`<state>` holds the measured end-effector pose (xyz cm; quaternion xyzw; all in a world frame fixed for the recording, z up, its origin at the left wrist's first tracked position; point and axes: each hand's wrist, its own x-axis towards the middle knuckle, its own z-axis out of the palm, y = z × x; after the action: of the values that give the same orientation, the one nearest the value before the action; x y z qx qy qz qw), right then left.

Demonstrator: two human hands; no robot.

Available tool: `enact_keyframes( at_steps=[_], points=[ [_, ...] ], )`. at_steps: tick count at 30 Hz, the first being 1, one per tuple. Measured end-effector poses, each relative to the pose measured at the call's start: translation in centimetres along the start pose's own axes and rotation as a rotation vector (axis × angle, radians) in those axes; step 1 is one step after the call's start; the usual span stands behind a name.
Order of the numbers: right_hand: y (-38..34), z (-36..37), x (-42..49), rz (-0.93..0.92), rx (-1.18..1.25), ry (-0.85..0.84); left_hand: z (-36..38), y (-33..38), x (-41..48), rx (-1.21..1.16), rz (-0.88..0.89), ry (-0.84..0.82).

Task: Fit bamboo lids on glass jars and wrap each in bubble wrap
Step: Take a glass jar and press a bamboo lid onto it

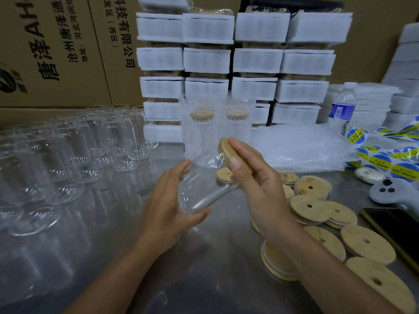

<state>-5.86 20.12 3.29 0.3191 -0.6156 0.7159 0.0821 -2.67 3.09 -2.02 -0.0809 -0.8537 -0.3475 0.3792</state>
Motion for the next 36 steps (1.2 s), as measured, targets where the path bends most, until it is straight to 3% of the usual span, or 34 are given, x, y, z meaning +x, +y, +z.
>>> enact_keyframes(
  at_steps=[12,15,19,22,29,33,36],
  points=[
    [-0.6,0.0,1.3,0.041,-0.053,-0.087,-0.1,-0.3,-0.1,-0.167,-0.125,0.019],
    [-1.5,-1.2,3.4,0.001,-0.146,-0.004,-0.1,-0.5,0.1,-0.240,-0.201,0.104],
    [-1.3,-4.9,7.9,-0.053,-0.387,0.265,0.0,-0.9,0.6,-0.420,-0.362,0.217],
    [1.0,-8.3,10.5,0.037,-0.624,0.332,0.1,-1.1,0.9,-0.524,-0.453,0.296],
    [6.8,-13.7,10.9,0.479,-1.201,0.067,0.3,-0.8,1.6,-0.606,-0.515,0.348],
    [8.3,-13.5,9.8,0.417,-1.500,0.096,0.2,-0.7,1.6,-0.631,-0.532,0.325],
    [8.4,-13.4,9.9,0.385,-1.560,0.124,0.1,-0.7,1.4,-0.627,-0.538,0.323]
  ],
)
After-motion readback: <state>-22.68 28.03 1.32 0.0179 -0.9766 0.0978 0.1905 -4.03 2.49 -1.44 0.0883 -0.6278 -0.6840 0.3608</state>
